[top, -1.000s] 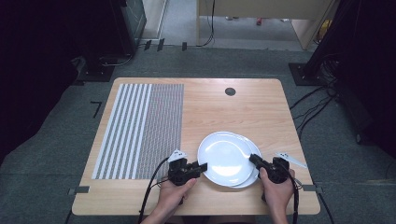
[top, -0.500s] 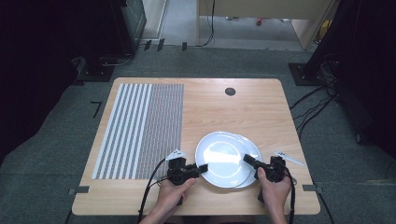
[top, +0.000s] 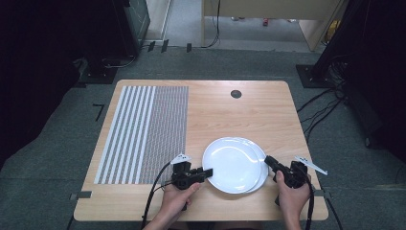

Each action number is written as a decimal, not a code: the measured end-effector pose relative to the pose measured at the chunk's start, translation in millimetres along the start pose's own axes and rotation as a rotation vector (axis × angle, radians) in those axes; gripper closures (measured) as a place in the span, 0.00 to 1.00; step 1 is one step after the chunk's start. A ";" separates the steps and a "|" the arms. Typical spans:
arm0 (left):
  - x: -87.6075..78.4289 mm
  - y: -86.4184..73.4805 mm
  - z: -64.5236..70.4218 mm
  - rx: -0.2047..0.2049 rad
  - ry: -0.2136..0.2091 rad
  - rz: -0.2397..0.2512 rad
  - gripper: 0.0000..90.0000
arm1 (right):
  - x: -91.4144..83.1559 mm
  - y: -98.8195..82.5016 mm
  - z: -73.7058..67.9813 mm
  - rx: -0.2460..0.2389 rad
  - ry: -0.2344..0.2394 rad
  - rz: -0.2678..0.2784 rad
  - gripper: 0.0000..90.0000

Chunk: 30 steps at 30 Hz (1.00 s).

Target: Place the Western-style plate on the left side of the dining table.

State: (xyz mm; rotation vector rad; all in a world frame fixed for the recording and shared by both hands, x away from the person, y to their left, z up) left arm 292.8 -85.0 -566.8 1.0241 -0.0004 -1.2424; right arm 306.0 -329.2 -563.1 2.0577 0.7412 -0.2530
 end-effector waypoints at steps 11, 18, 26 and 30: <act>-1.4 0.9 -1.2 0.001 0.011 0.009 0.73 | 20.5 -17.2 -13.6 -0.004 0.043 -0.060 0.90; -4.0 1.2 -1.7 0.002 0.012 0.003 0.74 | 21.5 -19.2 -16.0 0.040 0.056 -0.064 0.91; -4.4 1.5 -2.4 0.001 0.008 0.004 0.75 | 23.1 -18.5 -15.5 0.034 0.059 -0.052 0.91; -5.2 0.9 -1.4 -0.007 0.000 -0.004 0.75 | 23.4 -19.9 -15.8 0.076 0.066 -0.050 0.91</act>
Point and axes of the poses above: each handheld gripper's, and its own axes: x roughly forward along the jaws, y roughly out of its top, z roughly to its right, the point moved 10 cm from there along x, roughly forward along the jaws, and after that the axes turned 1 degree about -x, right-handed, at the moved point
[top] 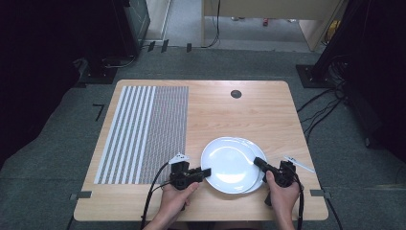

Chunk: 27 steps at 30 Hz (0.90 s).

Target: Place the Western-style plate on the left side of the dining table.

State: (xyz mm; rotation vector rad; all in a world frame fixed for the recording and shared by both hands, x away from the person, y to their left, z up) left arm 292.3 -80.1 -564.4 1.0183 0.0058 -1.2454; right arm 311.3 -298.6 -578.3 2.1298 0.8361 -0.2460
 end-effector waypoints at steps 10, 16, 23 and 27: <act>-1.3 0.2 0.9 -0.018 -0.019 -0.008 0.76 | -0.8 2.0 -3.9 0.048 0.028 0.019 0.94; -2.0 -0.6 0.9 -0.028 -0.017 -0.017 0.76 | -4.0 2.9 -5.5 0.083 0.046 0.020 0.95; -4.1 0.8 2.8 -0.054 -0.041 -0.023 0.78 | -6.3 4.8 -8.7 0.099 0.056 0.030 0.95; -6.1 2.3 5.1 -0.066 -0.059 -0.021 0.79 | -7.3 6.5 -10.2 0.111 0.058 0.040 0.95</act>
Point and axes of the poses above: each handheld gripper's, and its own axes: x roughly forward along the jaws, y roughly out of its top, z roughly to its right, the point moved 10 cm from there along x, roughly forward along the jaws, and after that the axes turned 1 degree about -x, right-handed, at the moved point
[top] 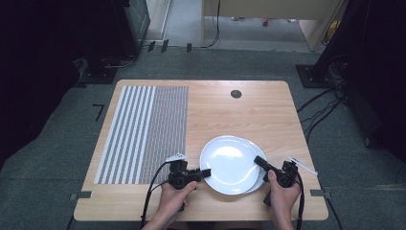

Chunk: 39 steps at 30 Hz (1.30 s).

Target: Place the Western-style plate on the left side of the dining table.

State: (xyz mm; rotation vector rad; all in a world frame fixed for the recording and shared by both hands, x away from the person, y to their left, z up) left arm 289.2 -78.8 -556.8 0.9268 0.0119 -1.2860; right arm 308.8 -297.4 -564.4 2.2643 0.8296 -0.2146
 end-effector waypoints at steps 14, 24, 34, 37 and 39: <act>-17.6 9.1 3.1 -0.002 -0.013 0.015 0.79 | -1.7 3.8 -19.0 -0.001 0.016 0.017 0.95; -42.5 19.7 -4.6 -0.016 -0.008 0.045 0.80 | 11.9 5.4 -45.6 -0.015 0.049 0.010 0.96; -75.9 29.5 -21.9 -0.041 0.005 0.083 0.80 | 40.2 4.5 -81.1 -0.053 0.075 -0.022 0.96; -89.8 35.2 -30.1 -0.054 0.003 0.093 0.80 | 50.6 4.2 -93.0 -0.058 0.088 -0.030 0.96; -98.2 38.5 -36.0 -0.060 0.004 0.097 0.80 | 58.2 3.5 -102.8 -0.063 0.100 -0.037 0.96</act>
Point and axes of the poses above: each handheld gripper's, and its own axes: x roughly forward along the jaws, y roughly out of its top, z roughly to its right, the point moved 10 cm from there along x, roughly forward along the jaws, and after that the axes turned 1 degree about -x, right-handed, at the moved point
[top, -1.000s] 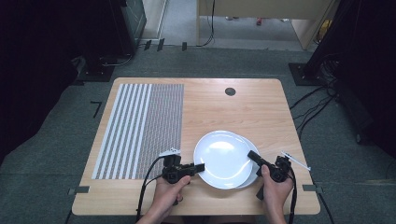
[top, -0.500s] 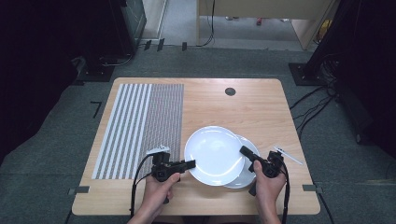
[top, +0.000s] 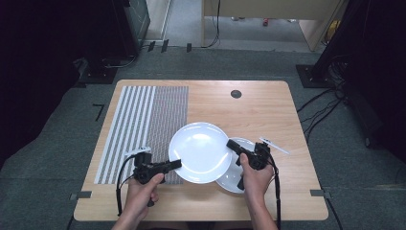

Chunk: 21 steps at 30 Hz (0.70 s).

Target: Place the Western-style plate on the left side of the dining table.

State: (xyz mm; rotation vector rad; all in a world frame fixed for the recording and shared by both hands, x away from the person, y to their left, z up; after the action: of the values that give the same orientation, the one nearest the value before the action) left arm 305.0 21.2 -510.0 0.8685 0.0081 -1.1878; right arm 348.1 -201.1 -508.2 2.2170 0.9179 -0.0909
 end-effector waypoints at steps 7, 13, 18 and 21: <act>-21.8 14.0 -19.4 -0.029 0.024 0.034 0.80 | 30.7 -2.3 -22.7 -0.010 0.019 -0.021 0.96; -38.7 22.7 -31.7 -0.048 0.024 0.050 0.80 | 53.3 -5.2 -36.4 0.010 0.042 -0.041 0.96; -50.5 28.9 -44.3 -0.074 0.032 0.072 0.81 | 73.1 -6.7 -47.7 0.010 0.055 -0.059 0.96; -56.0 32.0 -52.3 -0.089 0.039 0.083 0.81 | 86.1 -8.4 -53.1 0.014 0.062 -0.074 0.96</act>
State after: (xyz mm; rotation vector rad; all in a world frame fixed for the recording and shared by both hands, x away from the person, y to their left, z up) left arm 329.8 100.0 -502.9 0.8061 0.0564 -1.0851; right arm 396.3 -112.1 -501.6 2.2095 1.0359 -0.0634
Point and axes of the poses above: each handheld gripper's, and its own axes: x roughly forward along the jaws, y roughly out of its top, z roughly to its right, the point moved 10 cm from there along x, roughly forward along the jaws, and after that the axes turned 1 degree about -x, right-handed, at the moved point
